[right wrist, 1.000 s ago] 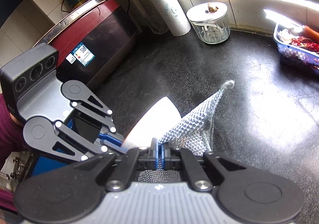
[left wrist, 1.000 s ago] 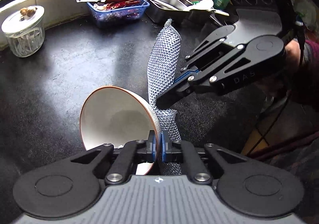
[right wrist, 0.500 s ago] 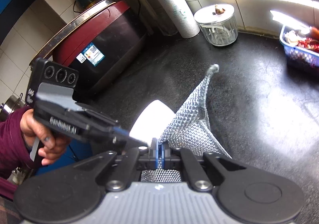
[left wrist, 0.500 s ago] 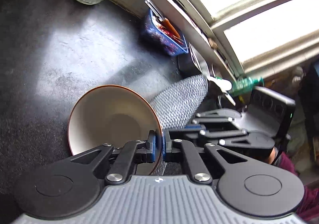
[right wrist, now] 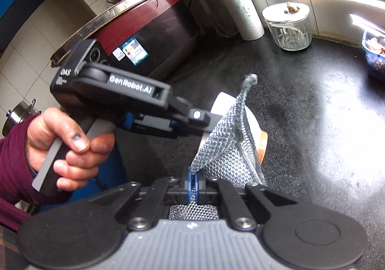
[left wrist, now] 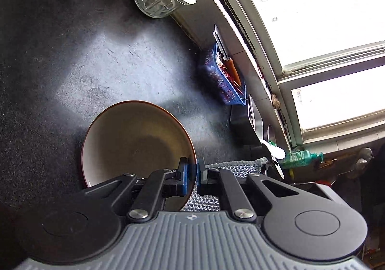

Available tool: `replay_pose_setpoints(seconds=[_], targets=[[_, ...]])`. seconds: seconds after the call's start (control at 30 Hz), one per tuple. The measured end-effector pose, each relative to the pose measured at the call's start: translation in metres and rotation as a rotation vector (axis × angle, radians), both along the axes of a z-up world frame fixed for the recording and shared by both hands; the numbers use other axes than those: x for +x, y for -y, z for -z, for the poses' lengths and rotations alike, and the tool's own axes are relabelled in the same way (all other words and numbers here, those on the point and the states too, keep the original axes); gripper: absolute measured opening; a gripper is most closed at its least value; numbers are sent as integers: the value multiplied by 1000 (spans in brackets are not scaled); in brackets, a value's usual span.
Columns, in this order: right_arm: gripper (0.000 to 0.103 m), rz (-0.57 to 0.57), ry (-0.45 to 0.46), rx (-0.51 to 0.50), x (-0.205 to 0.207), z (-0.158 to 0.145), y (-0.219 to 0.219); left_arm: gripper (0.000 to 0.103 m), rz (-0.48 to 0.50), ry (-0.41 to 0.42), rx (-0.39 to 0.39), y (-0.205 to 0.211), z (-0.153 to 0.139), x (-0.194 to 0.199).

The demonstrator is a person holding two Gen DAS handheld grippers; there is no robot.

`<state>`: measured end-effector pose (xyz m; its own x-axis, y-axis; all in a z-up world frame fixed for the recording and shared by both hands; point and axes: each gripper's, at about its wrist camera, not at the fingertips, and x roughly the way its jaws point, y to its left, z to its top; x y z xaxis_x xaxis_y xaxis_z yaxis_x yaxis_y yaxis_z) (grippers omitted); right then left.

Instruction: Clean bowl

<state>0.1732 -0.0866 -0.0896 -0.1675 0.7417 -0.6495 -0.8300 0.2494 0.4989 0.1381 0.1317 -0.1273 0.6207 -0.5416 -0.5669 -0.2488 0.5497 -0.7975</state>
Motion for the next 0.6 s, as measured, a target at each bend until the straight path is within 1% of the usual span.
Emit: replay_pose_setpoints(seconds=[0.03,0.13,0.3,0.5,0.57,0.6], targets=[[3,4,-4,-3,0,2,0,6,-8,-7,-5,0,1,0],[3,23,-18,3,3,5,2,6,13,-7,8,2,0,2],[3,43,-4,-6,8,6,4,8,47,-8,33,4,1,6],[3,49,-3,-6,12,6,2,8,63,-9,35,4,0,8],[3,45,-3,-7,13,7,1,10,87,-22,43,5,0,10],[3,45,-3,-7,13,7,1,12,102,-27,56,6,0,10]])
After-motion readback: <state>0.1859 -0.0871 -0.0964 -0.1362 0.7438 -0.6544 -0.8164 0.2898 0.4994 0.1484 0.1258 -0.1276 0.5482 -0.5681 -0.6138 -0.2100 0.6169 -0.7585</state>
